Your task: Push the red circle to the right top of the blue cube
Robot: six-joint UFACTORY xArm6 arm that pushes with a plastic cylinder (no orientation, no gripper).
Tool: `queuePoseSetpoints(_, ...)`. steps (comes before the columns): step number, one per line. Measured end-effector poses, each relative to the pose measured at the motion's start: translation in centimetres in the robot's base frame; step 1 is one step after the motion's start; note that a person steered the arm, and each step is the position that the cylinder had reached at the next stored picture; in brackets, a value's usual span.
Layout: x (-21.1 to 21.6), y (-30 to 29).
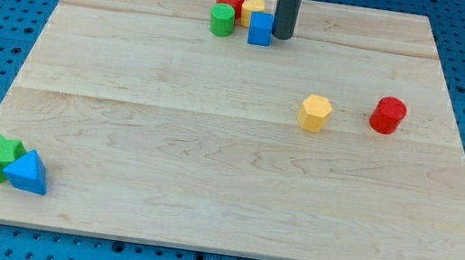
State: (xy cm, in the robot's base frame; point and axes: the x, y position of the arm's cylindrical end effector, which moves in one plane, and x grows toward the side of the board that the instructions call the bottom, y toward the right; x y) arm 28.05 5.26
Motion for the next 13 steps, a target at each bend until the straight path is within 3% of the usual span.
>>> queuePoseSetpoints(2, 4.7, 4.3)
queuePoseSetpoints(5, 9.8, 19.4)
queuePoseSetpoints(6, 12.9, 19.3)
queuePoseSetpoints(8, 14.3, 11.4)
queuePoseSetpoints(10, 17.8, 11.0)
queuePoseSetpoints(11, 16.9, 8.6)
queuePoseSetpoints(13, 13.4, 10.4)
